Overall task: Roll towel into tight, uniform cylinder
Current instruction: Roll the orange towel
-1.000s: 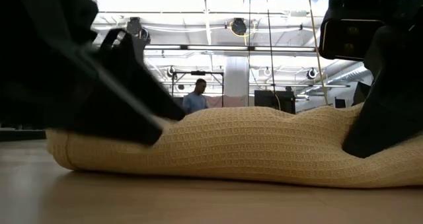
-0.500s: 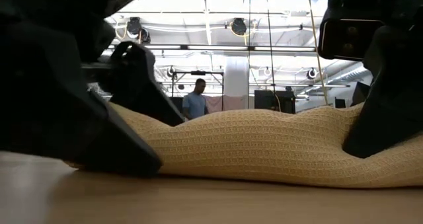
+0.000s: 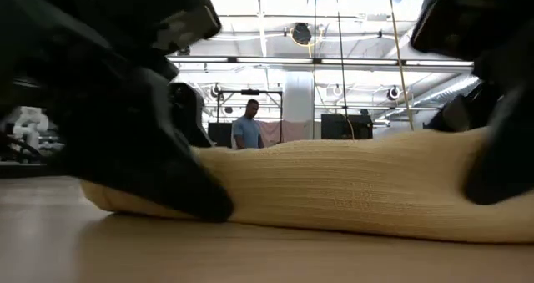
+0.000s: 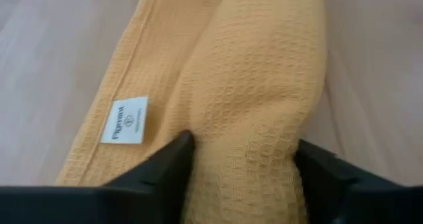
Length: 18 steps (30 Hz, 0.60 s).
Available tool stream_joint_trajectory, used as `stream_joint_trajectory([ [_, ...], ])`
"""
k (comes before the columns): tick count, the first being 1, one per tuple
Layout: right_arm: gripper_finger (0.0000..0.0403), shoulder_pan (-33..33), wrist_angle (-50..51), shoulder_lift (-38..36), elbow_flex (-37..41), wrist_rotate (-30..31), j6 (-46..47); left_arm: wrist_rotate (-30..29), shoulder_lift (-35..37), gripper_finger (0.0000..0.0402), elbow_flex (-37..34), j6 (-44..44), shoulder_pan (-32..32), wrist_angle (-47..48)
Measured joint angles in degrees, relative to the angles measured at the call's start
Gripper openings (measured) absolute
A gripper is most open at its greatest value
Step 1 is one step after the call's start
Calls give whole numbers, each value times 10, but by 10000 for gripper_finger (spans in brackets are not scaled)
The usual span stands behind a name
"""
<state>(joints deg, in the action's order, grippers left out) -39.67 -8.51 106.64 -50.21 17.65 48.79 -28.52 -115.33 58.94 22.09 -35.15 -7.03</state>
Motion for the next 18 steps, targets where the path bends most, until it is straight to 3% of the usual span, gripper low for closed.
stream_joint_trajectory([
  [6, 183, -24, 23, -47, 1, 2, -117, 22, 0, 89, 0, 12, 13, -3],
  [9, 238, -49, 52, -70, 1, 38, -135, 38, 1, 47, 0, 45, 21, -5],
  [14, 313, -113, 73, -86, 1, 143, -162, 120, 3, 46, 1, 140, 47, -12],
  [18, 339, -165, 71, -77, 0, 240, -226, 207, 2, 71, 1, 180, 70, -35],
])
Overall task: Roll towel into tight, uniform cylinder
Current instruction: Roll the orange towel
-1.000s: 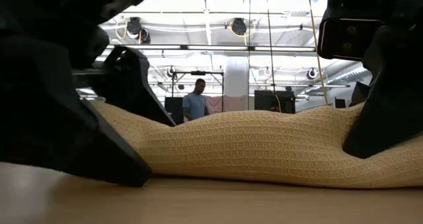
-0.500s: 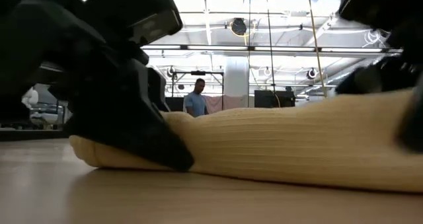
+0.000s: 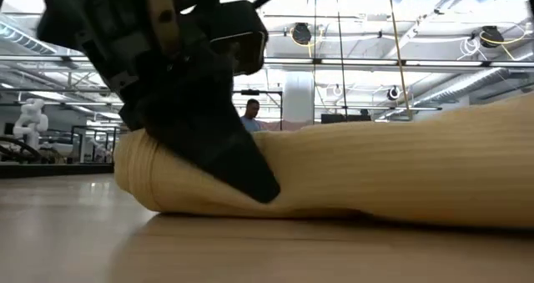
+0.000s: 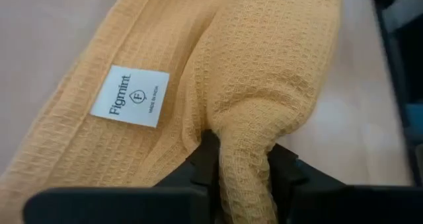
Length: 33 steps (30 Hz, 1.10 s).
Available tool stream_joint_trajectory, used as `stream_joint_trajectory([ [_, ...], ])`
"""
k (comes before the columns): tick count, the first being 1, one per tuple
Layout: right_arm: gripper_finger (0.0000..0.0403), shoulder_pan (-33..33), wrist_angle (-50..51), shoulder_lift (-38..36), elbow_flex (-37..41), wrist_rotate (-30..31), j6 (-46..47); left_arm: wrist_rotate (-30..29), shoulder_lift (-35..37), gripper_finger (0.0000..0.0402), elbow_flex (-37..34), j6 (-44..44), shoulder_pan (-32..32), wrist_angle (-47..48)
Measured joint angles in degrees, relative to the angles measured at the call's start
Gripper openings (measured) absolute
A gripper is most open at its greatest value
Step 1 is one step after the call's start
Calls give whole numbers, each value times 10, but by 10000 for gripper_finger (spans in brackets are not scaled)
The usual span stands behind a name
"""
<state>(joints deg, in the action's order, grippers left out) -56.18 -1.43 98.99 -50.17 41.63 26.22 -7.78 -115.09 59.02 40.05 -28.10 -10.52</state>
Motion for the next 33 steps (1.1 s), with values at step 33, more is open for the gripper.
stream_joint_trajectory([
  [33, 338, 29, -72, 137, -1, 122, -60, 222, -3, 95, -2, 90, 108, -28],
])
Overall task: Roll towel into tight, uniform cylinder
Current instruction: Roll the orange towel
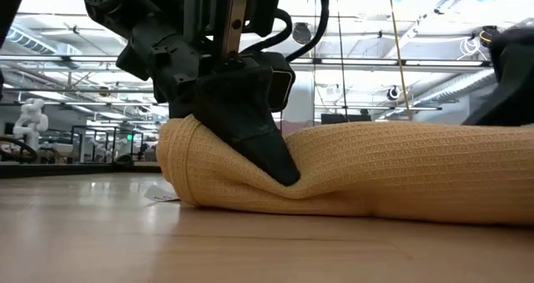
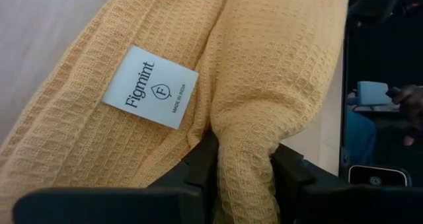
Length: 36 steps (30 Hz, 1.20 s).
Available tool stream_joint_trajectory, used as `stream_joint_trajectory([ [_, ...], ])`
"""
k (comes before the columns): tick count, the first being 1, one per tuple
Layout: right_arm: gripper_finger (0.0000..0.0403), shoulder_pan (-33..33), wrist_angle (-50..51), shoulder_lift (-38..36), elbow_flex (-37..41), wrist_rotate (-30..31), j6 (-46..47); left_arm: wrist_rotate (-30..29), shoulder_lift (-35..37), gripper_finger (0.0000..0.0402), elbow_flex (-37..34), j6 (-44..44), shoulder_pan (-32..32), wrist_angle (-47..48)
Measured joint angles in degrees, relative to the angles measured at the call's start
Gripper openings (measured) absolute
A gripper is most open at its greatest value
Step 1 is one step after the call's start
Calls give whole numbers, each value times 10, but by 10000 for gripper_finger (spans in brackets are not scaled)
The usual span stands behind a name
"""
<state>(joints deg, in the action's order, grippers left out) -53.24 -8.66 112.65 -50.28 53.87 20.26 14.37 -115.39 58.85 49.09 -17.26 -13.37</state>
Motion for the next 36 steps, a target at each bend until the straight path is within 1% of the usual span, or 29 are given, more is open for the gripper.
stream_joint_trajectory([
  [5, 335, 10, 1, 14, 0, -2, 55, 0, 0, 95, 0, -2, 0, -4],
  [8, 311, 14, 3, 15, 0, 0, 88, -9, 0, 95, 0, -4, 0, -10],
  [12, 249, 22, 11, 16, 0, 16, 145, -12, -1, 98, -1, -29, -4, -24],
  [15, 191, 24, 19, 16, 0, 15, 184, -9, -1, 116, -1, -49, -9, -28],
  [18, 132, 23, 21, 16, 0, 12, 200, 6, -1, 148, -1, -68, -13, -29],
  [20, 94, 23, 24, 16, 0, 5, 207, 29, -1, 174, 0, -76, -13, -30],
  [24, 39, 27, 29, 15, 0, -13, 226, 84, 15, 223, -1, -76, -4, -23],
  [26, 29, 30, 30, 14, 0, -22, 231, 91, 35, 239, -2, -84, -2, -14],
  [28, 29, 36, 32, 9, 0, -34, 238, 93, 61, 246, -2, -107, 0, -11],
  [31, 47, 48, 35, 0, 0, -55, 259, 80, 104, 249, -2, -152, -1, 8],
  [32, 54, 53, 36, -4, 0, -67, 264, 60, 118, 249, -2, -167, -5, 9],
  [36, 61, 74, 49, -27, 0, -112, 276, -68, 157, 249, -1, -227, -37, 2],
])
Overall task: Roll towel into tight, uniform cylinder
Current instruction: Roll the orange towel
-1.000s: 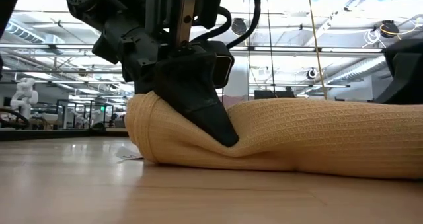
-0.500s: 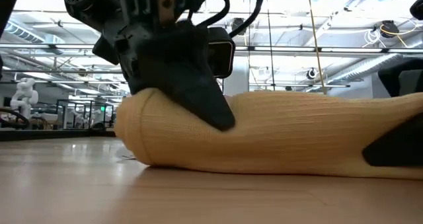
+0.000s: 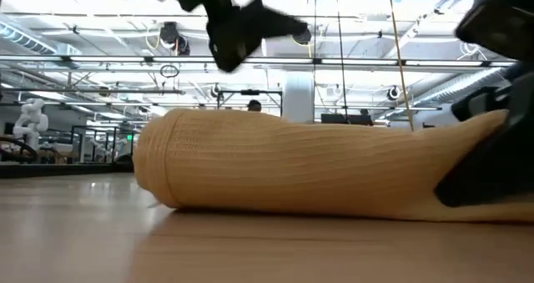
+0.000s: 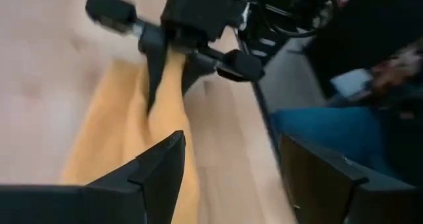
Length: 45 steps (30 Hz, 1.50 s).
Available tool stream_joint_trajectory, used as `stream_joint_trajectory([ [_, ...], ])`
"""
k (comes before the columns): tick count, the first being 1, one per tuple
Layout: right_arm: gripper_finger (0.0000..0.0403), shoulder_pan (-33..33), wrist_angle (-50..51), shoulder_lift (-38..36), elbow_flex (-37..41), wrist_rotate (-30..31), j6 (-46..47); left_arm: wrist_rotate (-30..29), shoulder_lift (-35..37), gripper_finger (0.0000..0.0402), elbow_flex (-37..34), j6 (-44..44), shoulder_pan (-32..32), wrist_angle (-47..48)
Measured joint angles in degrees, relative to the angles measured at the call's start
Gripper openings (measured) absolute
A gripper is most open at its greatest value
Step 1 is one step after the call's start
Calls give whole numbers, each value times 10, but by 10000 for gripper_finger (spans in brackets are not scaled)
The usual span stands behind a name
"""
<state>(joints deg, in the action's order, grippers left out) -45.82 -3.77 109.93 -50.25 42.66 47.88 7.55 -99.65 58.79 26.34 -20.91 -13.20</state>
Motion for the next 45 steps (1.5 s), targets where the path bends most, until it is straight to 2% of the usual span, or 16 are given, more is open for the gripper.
stream_joint_trajectory([
  [5, 45, 30, 32, -29, 1, -53, 12, -141, 1, 249, 0, -90, -58, 9],
  [10, 43, 57, 41, -38, 1, -87, 14, -272, -32, 252, 0, -154, -107, 13],
  [14, 45, 69, 38, -38, 1, -112, 14, -306, -65, 285, 0, -163, -122, 22],
  [22, 45, 73, 18, -38, 0, -127, 22, -379, -121, 386, 0, -192, -115, 17],
  [24, 45, 72, 18, -38, 0, -127, 22, -402, -127, 396, 0, -198, -115, 19],
  [26, 45, 72, 18, -38, 0, -127, 21, -399, -128, 392, 0, -202, -111, 19],
  [29, 45, 72, 19, -38, 0, -126, 20, -376, -128, 365, 0, -190, -105, 16],
  [34, 45, 72, 19, -38, 0, -127, 14, -374, -128, 289, 0, -192, -104, 20],
  [39, 45, 72, 19, -38, 0, -130, -3, -332, -133, 224, 0, -182, -93, 22],
  [45, 49, 66, 17, -38, -1, -169, -57, -227, -128, 81, 0, -130, -66, 14],
])
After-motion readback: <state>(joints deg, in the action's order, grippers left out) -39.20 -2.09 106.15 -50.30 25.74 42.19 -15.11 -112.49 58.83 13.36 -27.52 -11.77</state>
